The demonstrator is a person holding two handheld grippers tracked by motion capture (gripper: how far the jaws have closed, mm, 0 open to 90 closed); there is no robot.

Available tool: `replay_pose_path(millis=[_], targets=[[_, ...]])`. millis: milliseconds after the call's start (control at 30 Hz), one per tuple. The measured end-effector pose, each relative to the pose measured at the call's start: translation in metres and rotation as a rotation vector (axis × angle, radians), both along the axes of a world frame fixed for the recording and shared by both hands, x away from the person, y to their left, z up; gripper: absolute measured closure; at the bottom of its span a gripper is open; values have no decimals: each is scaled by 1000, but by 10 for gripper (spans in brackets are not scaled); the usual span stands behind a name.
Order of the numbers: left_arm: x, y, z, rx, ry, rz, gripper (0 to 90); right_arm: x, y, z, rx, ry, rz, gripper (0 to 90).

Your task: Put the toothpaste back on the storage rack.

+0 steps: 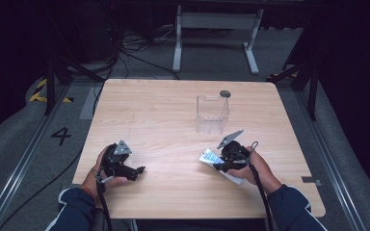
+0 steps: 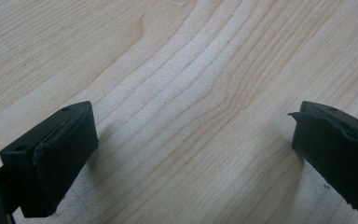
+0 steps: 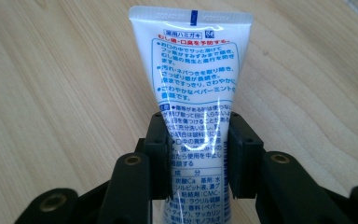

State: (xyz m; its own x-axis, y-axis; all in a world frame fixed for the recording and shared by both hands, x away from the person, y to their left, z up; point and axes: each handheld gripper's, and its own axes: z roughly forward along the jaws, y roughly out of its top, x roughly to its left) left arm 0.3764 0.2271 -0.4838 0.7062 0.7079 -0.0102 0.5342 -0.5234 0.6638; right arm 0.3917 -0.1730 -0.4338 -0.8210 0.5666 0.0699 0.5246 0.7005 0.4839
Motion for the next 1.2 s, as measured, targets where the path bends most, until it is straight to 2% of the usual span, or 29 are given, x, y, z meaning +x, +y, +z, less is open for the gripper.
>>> replay_pose_path(millis=[200, 267, 300, 500, 567, 867, 967, 1067, 1200], targets=[[0, 0, 0, 0, 0, 0, 6, -6, -8, 20, 91, -44, 14, 672], [0, 0, 0, 0, -1, 0, 6, -7, -9, 24, 105, -47, 13, 672], [0, 0, 0, 0, -1, 0, 6, -8, -13, 30, 136, -55, 17, 673], [0, 0, 0, 0, -1, 0, 5, -9, -20, 40, 172, -88, 17, 673], [0, 0, 0, 0, -1, 0, 6, -9, -23, 43, 197, -119, 16, 674], [0, 0, 0, 2, -2, -5, 6, -5, -29, 51, 241, -141, 5, 676], [0, 0, 0, 3, -2, -5, 6, -2, -31, 55, 247, -172, 7, 676], [0, 0, 0, 4, -2, -6, 6, 0, -34, 61, 288, -202, 11, 676], [0, 0, 0, 3, -2, -5, 6, 4, -35, 69, 301, -244, 11, 675]])
